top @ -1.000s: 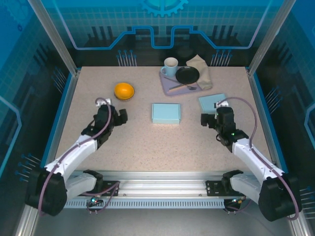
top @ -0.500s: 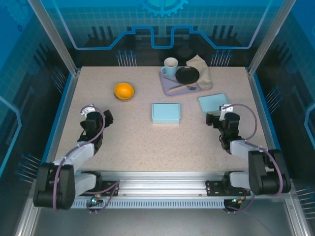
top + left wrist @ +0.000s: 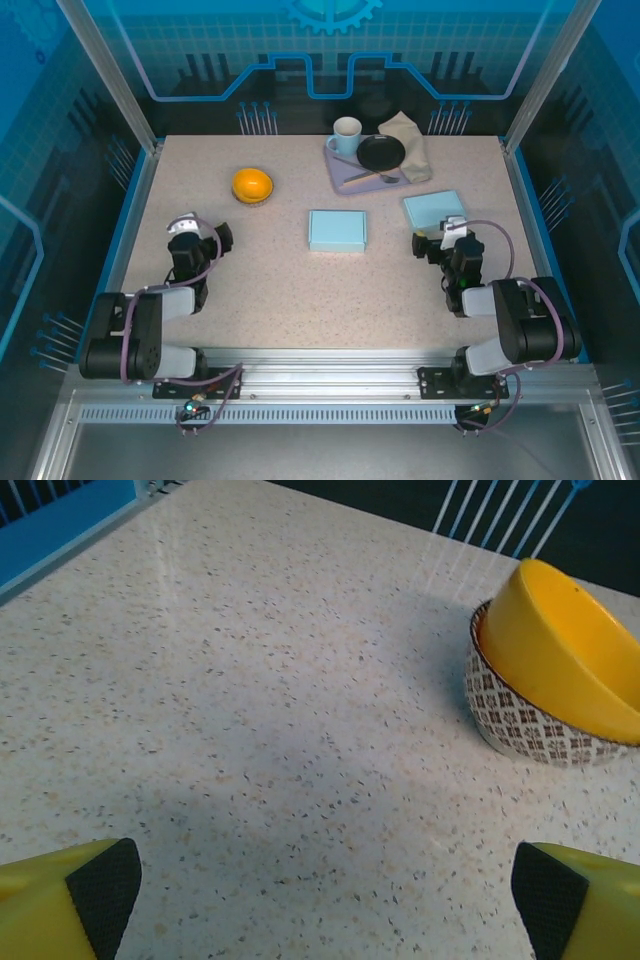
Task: Fold the paper box
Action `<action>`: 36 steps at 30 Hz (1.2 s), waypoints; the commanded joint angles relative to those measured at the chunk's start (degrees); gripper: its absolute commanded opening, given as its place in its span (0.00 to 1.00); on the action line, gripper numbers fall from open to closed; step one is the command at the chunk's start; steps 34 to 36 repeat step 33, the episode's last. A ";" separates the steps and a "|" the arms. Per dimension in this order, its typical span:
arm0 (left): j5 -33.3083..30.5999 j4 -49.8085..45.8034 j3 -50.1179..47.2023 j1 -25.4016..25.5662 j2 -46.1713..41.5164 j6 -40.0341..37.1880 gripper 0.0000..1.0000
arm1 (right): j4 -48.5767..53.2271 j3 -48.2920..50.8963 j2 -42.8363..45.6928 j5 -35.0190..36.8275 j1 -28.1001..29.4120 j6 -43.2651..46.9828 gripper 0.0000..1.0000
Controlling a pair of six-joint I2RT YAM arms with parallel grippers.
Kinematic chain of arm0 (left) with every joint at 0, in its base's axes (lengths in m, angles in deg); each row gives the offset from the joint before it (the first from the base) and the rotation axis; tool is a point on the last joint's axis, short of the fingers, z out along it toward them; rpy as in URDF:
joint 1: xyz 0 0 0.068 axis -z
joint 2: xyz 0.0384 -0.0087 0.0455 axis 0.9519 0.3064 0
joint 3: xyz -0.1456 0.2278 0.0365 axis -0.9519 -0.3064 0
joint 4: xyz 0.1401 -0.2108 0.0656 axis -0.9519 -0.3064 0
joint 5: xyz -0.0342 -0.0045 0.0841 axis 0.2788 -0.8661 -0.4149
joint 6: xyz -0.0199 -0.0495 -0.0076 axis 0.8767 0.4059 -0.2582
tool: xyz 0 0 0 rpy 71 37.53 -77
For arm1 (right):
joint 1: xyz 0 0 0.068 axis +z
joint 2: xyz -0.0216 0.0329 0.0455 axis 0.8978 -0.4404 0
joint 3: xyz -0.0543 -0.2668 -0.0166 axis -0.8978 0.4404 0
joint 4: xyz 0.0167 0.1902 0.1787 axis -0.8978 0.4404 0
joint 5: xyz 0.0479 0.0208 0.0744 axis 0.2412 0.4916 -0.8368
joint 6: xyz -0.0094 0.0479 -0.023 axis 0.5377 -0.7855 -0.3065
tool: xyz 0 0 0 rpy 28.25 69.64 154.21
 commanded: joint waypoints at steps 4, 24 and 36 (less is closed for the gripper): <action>11.55 10.99 2.39 0.50 8.95 -6.89 0.99 | 2.15 -3.92 -0.73 -1.64 -0.64 1.08 1.00; 8.83 0.26 6.90 3.71 8.00 -10.11 0.99 | 11.43 -9.86 -2.14 -1.37 2.02 4.47 1.00; 9.29 0.02 7.01 3.66 7.98 -10.18 0.99 | 11.39 -9.77 -2.15 -1.41 2.03 4.41 1.00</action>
